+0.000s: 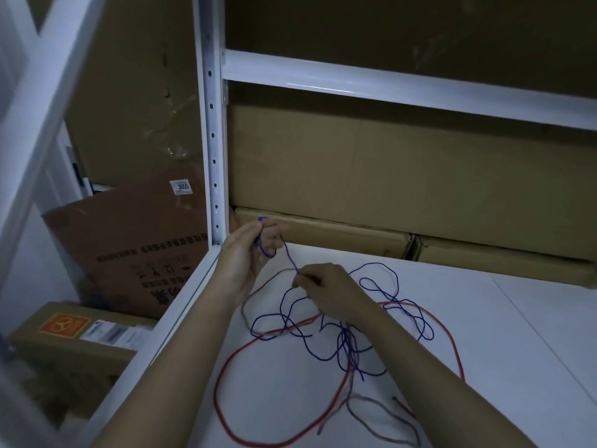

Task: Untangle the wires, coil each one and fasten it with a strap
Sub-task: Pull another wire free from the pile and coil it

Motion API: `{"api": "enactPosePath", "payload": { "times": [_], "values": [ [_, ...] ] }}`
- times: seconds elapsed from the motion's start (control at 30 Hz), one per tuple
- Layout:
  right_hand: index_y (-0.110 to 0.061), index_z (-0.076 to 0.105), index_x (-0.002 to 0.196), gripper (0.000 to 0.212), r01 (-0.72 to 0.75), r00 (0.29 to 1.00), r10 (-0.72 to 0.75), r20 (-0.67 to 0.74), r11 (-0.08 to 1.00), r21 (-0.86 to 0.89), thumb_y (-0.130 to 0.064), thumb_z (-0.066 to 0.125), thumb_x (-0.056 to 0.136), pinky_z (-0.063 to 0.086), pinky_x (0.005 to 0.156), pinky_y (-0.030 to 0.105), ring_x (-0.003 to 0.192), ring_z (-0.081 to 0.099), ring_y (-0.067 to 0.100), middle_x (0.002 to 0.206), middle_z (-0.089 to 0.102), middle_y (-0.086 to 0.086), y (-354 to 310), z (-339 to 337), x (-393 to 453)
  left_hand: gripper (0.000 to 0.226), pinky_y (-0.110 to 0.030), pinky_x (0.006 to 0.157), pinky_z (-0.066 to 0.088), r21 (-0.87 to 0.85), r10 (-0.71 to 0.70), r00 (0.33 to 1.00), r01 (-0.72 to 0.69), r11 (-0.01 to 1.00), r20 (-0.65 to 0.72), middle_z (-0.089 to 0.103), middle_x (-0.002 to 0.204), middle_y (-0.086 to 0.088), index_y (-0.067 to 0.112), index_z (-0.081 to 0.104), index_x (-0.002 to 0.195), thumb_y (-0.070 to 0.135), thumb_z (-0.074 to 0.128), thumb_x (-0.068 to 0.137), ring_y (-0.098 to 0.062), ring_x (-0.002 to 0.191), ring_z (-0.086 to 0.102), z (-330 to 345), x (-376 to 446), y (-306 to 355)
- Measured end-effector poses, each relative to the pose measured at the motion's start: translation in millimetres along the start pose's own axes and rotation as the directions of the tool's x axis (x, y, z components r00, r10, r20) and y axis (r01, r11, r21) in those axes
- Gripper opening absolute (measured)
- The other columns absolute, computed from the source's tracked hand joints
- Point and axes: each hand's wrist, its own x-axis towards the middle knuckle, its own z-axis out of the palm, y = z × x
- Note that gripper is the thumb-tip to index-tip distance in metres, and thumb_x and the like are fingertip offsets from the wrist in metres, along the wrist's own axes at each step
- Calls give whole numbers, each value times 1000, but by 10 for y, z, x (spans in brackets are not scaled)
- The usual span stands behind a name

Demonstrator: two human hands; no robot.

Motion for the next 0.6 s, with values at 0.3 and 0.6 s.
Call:
{"api": "enactPosePath", "payload": {
  "times": [0.3, 0.6],
  "values": [
    [-35, 61, 117, 31, -14, 992, 85, -96, 820, 573, -18, 48, 95, 37, 48, 16, 54, 49, 2, 89, 63, -6, -180, -68, 90, 31, -14, 50, 46, 159, -76, 996, 67, 985, 50, 62, 61, 3, 7, 64, 87, 12, 38, 102, -4, 50, 53, 85, -80, -60],
    [-11, 58, 85, 35, 68, 970, 45, -239, 893, 444, -30, 35, 104, 30, 45, 11, 41, 38, 0, 51, 50, -15, -245, 9, 170, 37, -26, 80, 55, 328, -35, 986, -20, 944, 161, 60, 66, 3, 15, 68, 77, 18, 41, 102, -10, 69, 61, 20, -112, -73]
  ]
}}
